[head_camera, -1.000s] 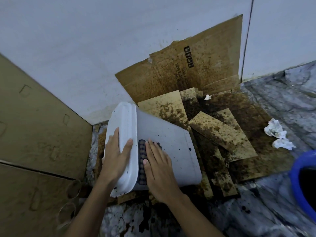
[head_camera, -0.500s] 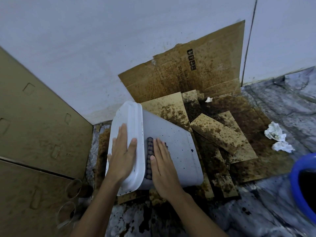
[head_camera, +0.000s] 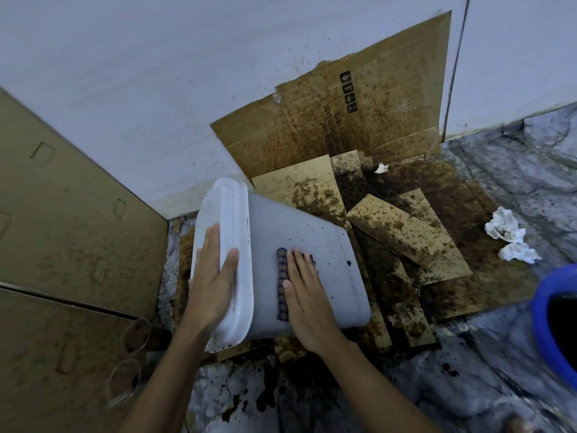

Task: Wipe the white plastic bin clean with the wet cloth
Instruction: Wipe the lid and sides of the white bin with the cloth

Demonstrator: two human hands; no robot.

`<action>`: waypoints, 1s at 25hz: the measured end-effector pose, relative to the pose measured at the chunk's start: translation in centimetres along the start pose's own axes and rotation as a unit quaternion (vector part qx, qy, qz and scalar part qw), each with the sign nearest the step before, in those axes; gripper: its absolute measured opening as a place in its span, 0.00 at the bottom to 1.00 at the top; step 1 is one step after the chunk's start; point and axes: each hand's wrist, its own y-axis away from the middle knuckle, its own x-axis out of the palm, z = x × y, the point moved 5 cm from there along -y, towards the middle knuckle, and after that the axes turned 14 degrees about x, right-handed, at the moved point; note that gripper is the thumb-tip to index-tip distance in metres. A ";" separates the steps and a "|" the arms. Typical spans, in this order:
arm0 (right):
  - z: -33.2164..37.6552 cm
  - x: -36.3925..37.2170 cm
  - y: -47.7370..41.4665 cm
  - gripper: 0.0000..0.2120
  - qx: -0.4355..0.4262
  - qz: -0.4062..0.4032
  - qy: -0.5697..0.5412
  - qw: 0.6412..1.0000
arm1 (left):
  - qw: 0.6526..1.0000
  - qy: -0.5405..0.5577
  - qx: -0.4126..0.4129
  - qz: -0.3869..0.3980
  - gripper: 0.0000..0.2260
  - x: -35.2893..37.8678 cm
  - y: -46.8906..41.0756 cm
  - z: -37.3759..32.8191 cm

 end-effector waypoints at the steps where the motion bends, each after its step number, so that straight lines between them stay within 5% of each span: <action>1: 0.8 -0.1 0.1 0.26 -0.004 0.002 -0.008 1.000 | 1.000 -0.006 0.002 0.001 0.30 0.1 -0.1 -0.3; 11: 1.6 -0.5 0.2 0.26 -0.029 0.004 -0.031 0.999 | 1.000 -0.015 0.012 0.008 0.24 0.5 -0.6 -1.1; 17: -5.4 -0.3 -1.1 0.26 0.018 -0.025 -0.014 0.999 | 1.000 0.023 -0.007 0.004 0.33 -0.3 0.1 0.2; 25: -12.9 -1.8 -2.3 0.32 0.111 -0.063 -0.064 0.990 | 1.000 -0.011 0.010 0.006 0.29 0.5 -0.6 -0.8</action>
